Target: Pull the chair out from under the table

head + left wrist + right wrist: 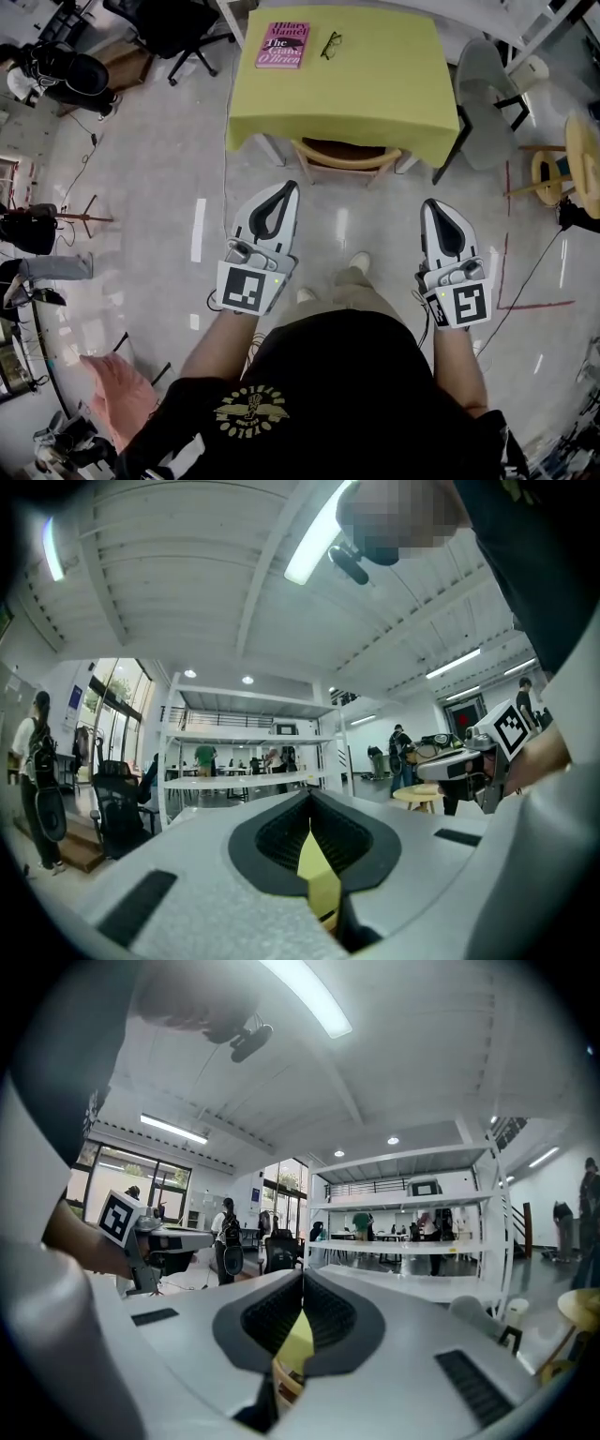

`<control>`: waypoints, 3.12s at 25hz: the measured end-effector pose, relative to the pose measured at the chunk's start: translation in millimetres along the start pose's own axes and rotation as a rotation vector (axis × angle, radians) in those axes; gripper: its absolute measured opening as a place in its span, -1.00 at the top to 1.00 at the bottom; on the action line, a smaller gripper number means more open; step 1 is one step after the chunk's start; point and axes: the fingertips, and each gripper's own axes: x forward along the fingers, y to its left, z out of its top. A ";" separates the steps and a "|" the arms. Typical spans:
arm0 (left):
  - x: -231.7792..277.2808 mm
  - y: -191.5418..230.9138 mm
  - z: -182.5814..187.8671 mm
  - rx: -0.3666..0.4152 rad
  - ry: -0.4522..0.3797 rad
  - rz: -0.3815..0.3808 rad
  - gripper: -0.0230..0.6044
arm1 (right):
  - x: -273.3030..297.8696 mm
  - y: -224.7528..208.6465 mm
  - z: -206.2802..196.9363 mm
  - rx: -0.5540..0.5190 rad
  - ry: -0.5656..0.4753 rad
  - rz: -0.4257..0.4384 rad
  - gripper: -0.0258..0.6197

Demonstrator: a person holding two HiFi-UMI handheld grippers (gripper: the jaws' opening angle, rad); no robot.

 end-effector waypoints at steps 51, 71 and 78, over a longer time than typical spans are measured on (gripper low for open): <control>119.7 109.7 2.4 0.032 0.022 0.097 0.90 | 149.5 -89.1 18.2 -0.019 -0.032 0.020 0.89; 213.3 197.1 -9.3 0.062 0.011 -0.002 0.90 | 256.5 -124.6 15.6 -0.061 0.017 -0.062 0.89; 229.2 220.1 -35.2 0.052 0.038 -0.058 0.90 | 281.2 -121.4 8.7 -0.081 0.063 -0.091 0.89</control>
